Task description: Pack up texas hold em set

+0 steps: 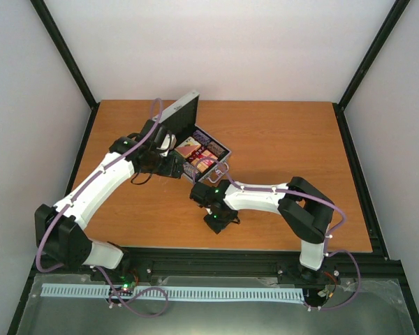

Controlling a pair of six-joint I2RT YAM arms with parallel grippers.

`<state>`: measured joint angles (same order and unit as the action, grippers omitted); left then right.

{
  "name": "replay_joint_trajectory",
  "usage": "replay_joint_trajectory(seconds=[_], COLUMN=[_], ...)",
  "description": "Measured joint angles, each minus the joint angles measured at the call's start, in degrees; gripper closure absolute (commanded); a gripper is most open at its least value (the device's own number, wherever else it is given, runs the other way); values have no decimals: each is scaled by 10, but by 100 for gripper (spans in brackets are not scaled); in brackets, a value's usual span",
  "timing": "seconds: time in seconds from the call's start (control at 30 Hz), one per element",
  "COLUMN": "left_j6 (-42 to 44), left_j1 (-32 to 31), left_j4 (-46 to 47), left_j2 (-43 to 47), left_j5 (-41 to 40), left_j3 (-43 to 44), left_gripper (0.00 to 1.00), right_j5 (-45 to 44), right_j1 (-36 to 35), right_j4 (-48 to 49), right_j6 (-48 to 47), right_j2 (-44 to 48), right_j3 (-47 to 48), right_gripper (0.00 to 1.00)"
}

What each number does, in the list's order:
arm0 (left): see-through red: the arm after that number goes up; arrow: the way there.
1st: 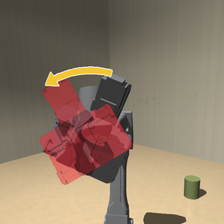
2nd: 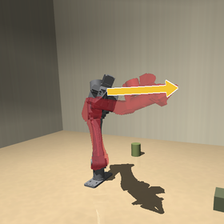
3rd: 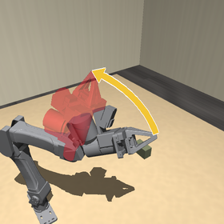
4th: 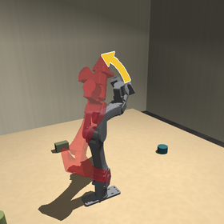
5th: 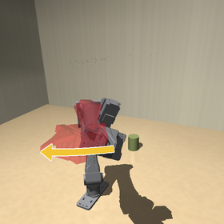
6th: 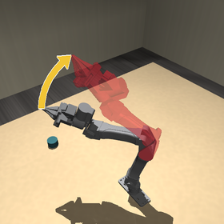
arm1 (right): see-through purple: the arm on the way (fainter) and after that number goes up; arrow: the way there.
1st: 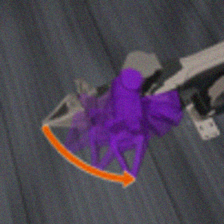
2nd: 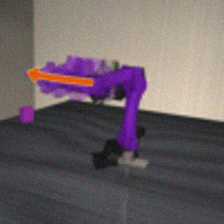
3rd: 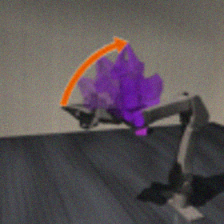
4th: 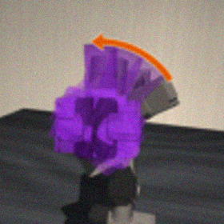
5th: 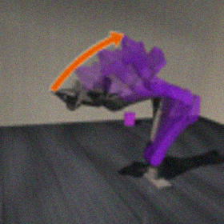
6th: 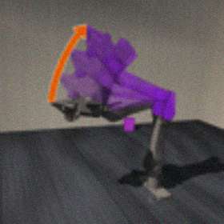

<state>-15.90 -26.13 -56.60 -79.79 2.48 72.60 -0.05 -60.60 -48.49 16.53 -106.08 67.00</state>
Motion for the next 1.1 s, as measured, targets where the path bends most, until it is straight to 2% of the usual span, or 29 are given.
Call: replay_joint_trajectory(seconds=[0.37, 0.7, 0.9, 1.1], left_j6=[-1, -7, -15, -21], left_j1=[0, 0, 0, 0], left_j4=[0, 0, 0, -1], left_j2=[-3, 5, 23, 39], left_j5=[-5, -9, -17, -27], left_j3=[0, 0, -2, -7], left_gripper=[0, 0, 0, 0], right_j5=[-27, -42, -45, -44], right_j1=[-1, 35, 100, 150], right_j4=[-34, -66, -83, -104], right_j6=[7, -7, -39, -74], right_j2=[0, -3, -57, -158], right_j3=[14, 99, 202, 371], right_gripper=[64, 65, 65, 68])
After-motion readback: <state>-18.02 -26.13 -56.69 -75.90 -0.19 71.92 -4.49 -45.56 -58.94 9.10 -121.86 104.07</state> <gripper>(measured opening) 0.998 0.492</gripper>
